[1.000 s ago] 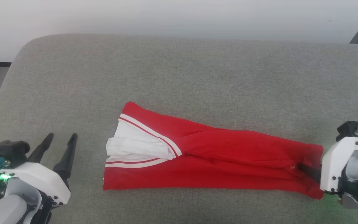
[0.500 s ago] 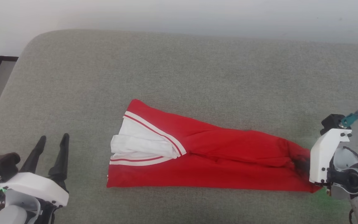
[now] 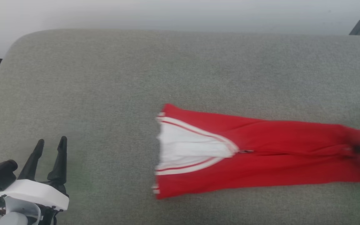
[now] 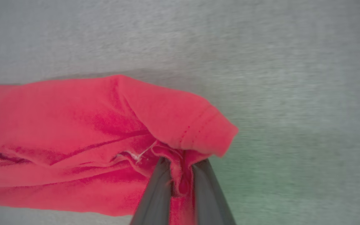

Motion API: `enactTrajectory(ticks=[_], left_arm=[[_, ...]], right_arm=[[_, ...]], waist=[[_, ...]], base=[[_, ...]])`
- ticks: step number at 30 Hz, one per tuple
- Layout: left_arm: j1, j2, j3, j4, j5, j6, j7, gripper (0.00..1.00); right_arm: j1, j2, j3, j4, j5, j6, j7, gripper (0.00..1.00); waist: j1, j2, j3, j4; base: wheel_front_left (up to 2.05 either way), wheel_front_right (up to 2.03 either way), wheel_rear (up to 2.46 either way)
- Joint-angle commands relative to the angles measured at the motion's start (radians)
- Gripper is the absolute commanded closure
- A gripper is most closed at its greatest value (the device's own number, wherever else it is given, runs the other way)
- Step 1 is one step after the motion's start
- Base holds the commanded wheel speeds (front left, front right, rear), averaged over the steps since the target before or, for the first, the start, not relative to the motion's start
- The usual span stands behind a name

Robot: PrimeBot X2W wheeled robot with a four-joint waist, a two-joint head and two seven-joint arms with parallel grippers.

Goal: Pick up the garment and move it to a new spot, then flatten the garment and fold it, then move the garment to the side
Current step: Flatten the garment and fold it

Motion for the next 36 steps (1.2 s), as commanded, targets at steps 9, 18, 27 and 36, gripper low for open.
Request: enactTrajectory(ticks=[9,18,27,36], left_arm=[[-0.023,-0.047,0.037,0.016,0.05,-0.034,-0.004,0.0],[-0.009,-0.072,0.071,0.027,0.065,-0.063,-0.004,0.0],[-0.022,-0.085,0.069,0.034,0.08,-0.075,-0.004,0.0],[-0.082,-0.107,0.015,0.073,0.089,-0.099,0.004,0.0]], right_arm=[[-0.052,-0.075,-0.04,0.054,-0.048,-0.001,-0.004,1.0],[0.036,-0.005,0.036,-0.256,0.053,-0.001,0.065,1.0],[0.062,0.1,0.162,-0.502,0.045,-0.001,0.131,1.0],[-0.022,0.204,0.334,-0.457,0.013,-0.001,0.101,1.0]], waist=[[0.0,-0.0001,0.027,-0.029],[0.0,-0.0001,0.016,-0.036],[0.0,-0.0001,0.009,-0.016],[0.0,-0.0001,0.0,0.064]], base=[[0.0,0.0,0.0],[0.0,0.0,0.0],[0.0,0.0,0.0],[0.0,0.0,0.0]])
